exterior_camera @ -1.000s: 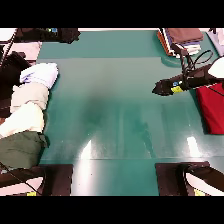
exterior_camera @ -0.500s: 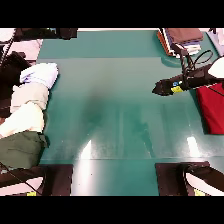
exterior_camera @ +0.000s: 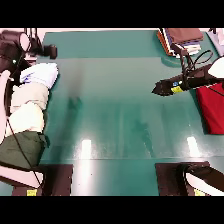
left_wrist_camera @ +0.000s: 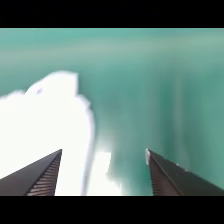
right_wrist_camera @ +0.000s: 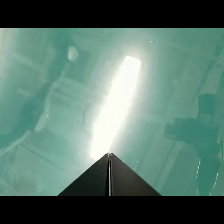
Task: Fold the shirts.
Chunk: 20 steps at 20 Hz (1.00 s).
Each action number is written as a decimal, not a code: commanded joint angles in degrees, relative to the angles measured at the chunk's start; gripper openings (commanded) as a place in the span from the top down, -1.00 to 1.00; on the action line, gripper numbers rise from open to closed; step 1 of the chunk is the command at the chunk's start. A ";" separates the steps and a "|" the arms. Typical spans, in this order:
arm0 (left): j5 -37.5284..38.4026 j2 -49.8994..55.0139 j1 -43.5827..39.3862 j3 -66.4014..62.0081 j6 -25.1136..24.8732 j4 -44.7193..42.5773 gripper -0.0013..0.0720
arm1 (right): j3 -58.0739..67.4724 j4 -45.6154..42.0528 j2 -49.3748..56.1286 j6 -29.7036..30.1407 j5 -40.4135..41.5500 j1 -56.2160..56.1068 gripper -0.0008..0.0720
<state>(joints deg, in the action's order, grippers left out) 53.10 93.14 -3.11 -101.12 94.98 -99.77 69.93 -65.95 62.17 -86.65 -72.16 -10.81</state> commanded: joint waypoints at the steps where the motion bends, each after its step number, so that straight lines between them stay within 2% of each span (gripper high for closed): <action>1: 2.23 8.87 6.14 0.00 1.25 -1.66 -0.75 | 0.04 0.02 -0.02 -0.02 -0.02 -0.07 0.93; 8: -1.01 13.57 7.78 -0.52 1.25 -1.64 -0.67 | 0.04 0.00 -0.02 -0.02 0.57 -0.07 0.93; 9: -0.24 13.57 7.78 -1.05 1.27 -1.64 -0.57 | 0.04 0.00 -0.02 -0.02 0.66 -0.07 0.93; 10: 1.05 13.57 7.78 -1.77 1.16 -1.66 0.27 | 0.04 0.00 -0.02 -0.02 0.74 -0.07 0.93; 11: 2.71 13.55 7.80 -2.93 1.01 -1.66 0.87 | 0.09 0.02 -0.02 -0.02 0.92 -0.07 0.93; 15: 6.34 8.44 7.08 -9.97 1.01 -1.57 0.91 | 5.68 0.00 -0.02 -0.02 1.07 -0.04 0.93; 20: 6.19 -10.08 0.66 -17.31 -2.19 -1.42 0.91 | 20.61 -0.07 -0.02 0.00 1.27 -0.04 0.93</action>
<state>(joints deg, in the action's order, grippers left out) 58.59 91.94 0.64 -115.42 94.56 -101.34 83.50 -65.98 62.17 -86.67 -71.18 -10.81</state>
